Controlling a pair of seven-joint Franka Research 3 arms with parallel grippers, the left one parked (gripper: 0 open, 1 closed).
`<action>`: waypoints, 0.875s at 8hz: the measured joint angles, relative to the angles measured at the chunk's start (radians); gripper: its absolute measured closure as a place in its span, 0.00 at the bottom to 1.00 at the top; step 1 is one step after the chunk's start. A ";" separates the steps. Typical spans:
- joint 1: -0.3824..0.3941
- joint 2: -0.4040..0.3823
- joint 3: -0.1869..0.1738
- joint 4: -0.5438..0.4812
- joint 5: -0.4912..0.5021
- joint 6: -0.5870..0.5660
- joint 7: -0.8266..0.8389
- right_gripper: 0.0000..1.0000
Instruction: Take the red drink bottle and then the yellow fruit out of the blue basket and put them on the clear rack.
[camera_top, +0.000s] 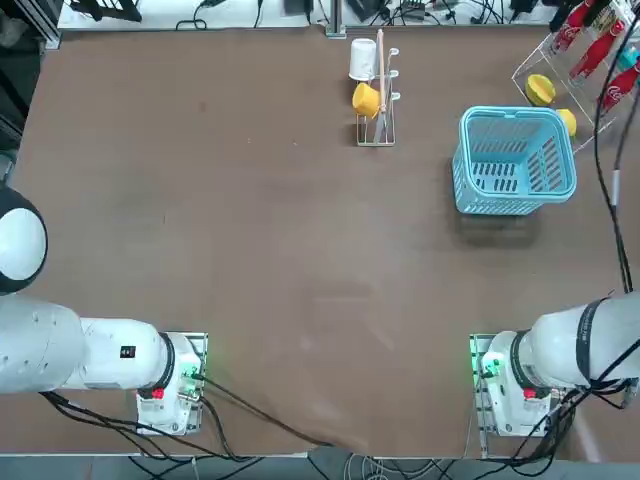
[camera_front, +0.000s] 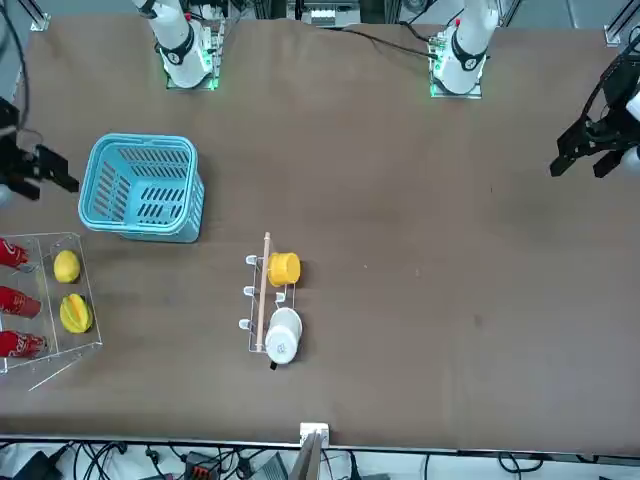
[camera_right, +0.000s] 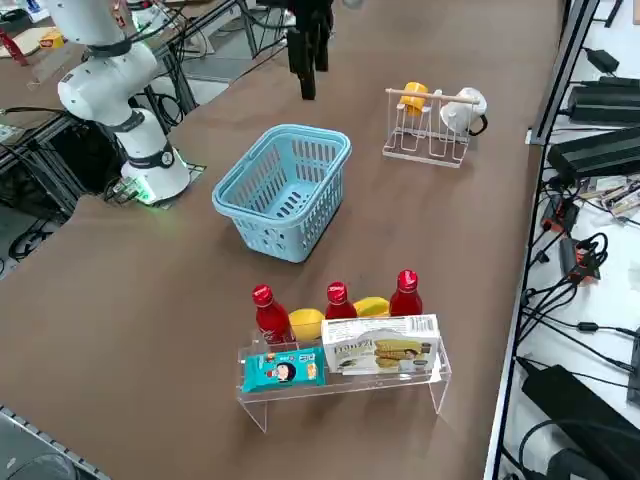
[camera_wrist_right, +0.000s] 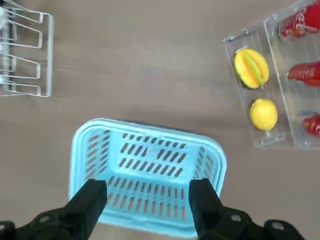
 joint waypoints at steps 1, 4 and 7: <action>0.003 -0.012 0.006 0.018 0.010 -0.021 0.053 0.00; 0.034 -0.047 0.026 0.021 0.009 -0.064 0.140 0.00; 0.014 -0.104 0.098 -0.040 -0.032 -0.081 0.177 0.00</action>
